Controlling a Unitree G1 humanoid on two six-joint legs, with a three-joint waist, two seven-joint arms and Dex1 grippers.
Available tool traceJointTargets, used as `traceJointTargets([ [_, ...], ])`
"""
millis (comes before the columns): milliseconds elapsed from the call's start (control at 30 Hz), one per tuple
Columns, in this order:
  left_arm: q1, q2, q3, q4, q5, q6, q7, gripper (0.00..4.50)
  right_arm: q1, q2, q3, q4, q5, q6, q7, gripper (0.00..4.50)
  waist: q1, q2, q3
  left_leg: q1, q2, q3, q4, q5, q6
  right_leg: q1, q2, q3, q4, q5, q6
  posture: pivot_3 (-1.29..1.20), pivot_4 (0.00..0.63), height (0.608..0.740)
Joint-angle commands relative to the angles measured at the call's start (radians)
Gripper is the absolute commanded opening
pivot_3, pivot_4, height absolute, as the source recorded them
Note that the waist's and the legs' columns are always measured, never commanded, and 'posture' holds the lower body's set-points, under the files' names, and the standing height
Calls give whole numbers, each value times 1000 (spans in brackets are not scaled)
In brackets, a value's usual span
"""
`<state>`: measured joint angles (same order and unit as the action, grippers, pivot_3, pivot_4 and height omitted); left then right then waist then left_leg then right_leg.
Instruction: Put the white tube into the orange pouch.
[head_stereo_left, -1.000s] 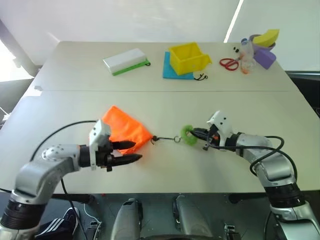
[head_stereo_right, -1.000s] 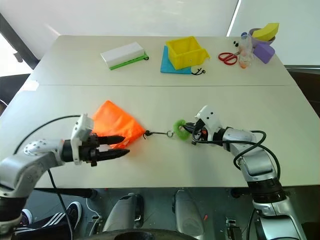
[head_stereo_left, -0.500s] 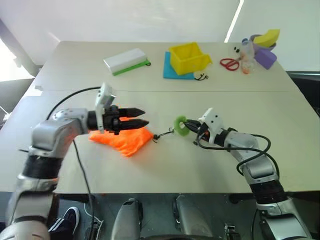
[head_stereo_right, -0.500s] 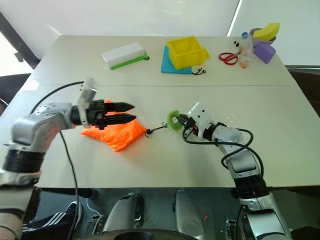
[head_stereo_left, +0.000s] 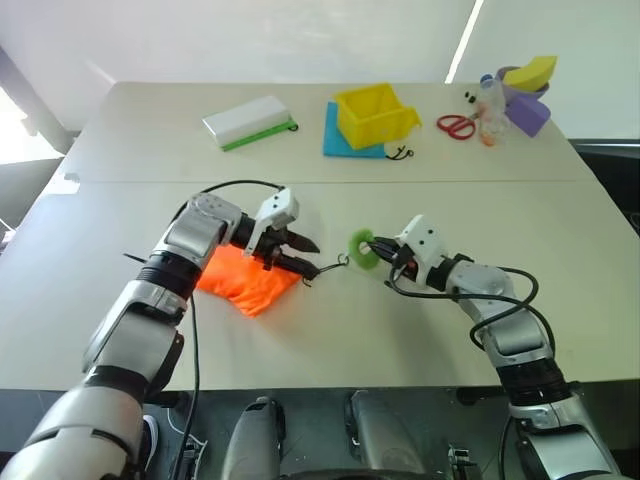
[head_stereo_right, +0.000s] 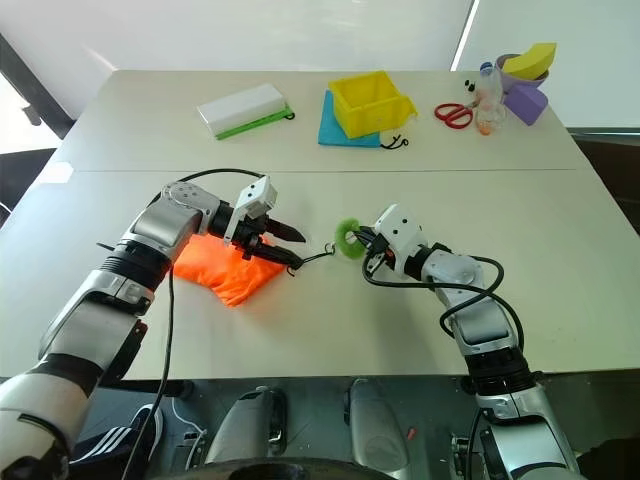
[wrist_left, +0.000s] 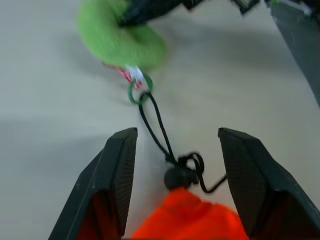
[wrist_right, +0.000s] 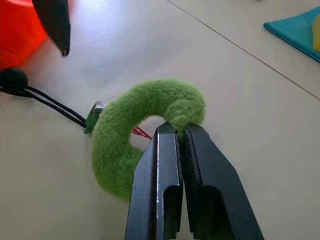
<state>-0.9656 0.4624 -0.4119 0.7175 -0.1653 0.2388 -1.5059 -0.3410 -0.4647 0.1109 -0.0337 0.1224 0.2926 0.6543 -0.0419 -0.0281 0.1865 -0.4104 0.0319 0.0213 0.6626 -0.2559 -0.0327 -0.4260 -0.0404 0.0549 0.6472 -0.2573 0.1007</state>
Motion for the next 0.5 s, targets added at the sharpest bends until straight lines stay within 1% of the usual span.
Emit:
traceJointTargets([
  [33, -58, -23, -16, 57, 53, -57, -66, 2740, -21, 7, -11, -28, 1, -6, -8, 0, 1, 0, 0, 0, 0, 0, 0, 0, 0, 0, 0, 0, 0, 0, 0, 0, 150, 740],
  [200, -118, -73, -16, 197, 138, -164, -60, 2740, -18, 10, -11, -39, -1, -2, -12, 0, 4, 0, 0, -1, 0, 0, 1, 0, 0, 0, -1, 0, 0, 0, 0, 0, 150, 740],
  [500, -131, -101, -15, 275, 214, -200, -79, 2740, -12, 9, -15, -54, 8, 14, -15, 0, -2, 0, 0, 0, 0, -1, 1, 0, 0, 0, 0, 0, 1, 0, 0, 0, 150, 740],
])
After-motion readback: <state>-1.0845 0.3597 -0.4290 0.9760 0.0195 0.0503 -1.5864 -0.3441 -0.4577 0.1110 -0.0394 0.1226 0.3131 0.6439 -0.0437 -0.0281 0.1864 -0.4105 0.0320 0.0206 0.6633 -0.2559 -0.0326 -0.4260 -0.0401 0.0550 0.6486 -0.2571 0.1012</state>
